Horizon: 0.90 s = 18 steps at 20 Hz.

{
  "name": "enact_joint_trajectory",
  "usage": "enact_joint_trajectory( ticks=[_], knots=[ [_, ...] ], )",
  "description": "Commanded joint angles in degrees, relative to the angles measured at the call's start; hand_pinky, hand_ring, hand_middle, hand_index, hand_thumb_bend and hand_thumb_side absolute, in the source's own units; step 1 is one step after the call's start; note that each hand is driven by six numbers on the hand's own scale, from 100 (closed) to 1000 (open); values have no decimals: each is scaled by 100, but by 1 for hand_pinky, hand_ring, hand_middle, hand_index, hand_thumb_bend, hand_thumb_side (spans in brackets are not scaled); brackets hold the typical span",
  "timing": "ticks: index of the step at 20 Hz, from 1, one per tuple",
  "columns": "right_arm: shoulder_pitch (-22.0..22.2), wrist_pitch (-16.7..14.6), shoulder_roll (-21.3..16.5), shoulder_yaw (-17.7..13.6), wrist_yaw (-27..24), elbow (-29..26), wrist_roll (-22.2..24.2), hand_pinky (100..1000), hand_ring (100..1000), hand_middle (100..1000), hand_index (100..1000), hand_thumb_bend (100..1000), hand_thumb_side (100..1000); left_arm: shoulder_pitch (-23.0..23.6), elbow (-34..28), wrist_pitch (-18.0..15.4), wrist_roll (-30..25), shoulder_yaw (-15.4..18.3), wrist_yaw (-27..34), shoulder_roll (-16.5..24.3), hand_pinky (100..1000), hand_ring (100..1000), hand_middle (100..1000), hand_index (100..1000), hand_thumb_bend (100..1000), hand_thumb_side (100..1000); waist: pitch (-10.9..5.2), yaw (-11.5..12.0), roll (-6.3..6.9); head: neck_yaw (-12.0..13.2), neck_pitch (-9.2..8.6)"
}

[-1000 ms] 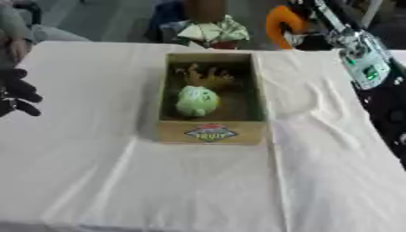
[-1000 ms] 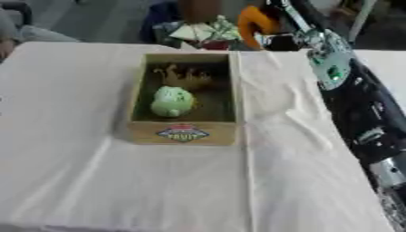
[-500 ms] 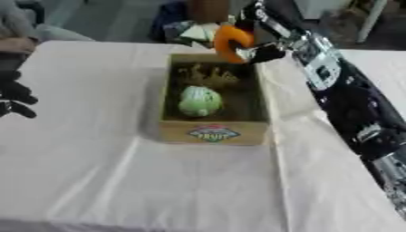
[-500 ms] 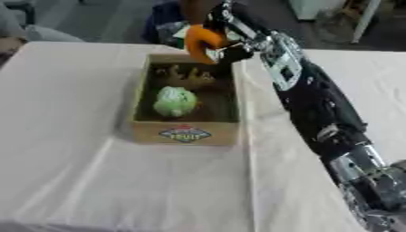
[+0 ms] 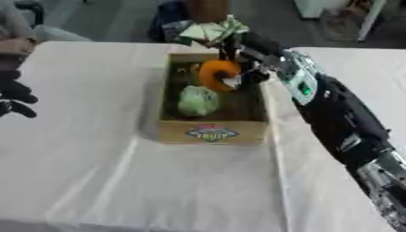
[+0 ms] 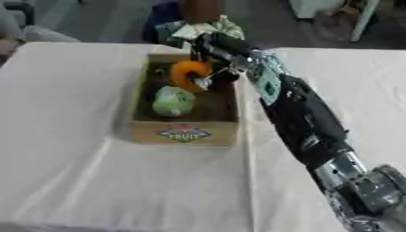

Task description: Pick up objects on the table and place them in the box.

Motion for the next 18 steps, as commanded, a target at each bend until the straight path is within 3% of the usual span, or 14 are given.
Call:
enact_joint_trajectory(
  ticks=[1, 5, 9, 13, 18],
  knots=[
    [-94, -66, -91, -33, 75, -35, 184, 665, 717, 771, 856, 507, 612, -61, -80, -1, -6, 28, 21, 62, 522, 608, 561, 755, 100, 790, -92, -13, 9, 20, -14],
    [-46, -54, -190, -164, -221, -142, 367, 744, 813, 858, 892, 559, 662, -46, -71, 2, 6, 37, 18, 61, 522, 609, 561, 755, 100, 791, -106, -32, 13, 52, -17],
    [37, 172, -445, -341, -983, -472, 378, 729, 793, 847, 871, 547, 641, -15, -59, 2, 22, 55, 6, 63, 522, 609, 561, 754, 100, 791, -123, -74, 6, 87, 0],
    [326, 599, -791, -428, -2251, -1101, 384, 677, 735, 809, 820, 500, 462, 13, -33, 4, 45, 74, -9, 49, 521, 608, 561, 754, 100, 794, -117, -164, 5, 163, -1],
    [1066, 1382, -1287, -515, -4395, -2536, 553, 646, 694, 779, 782, 493, 380, 49, 15, 5, 116, 120, -50, 22, 519, 610, 563, 756, 100, 797, -69, -310, 22, 258, -14]
  ],
)
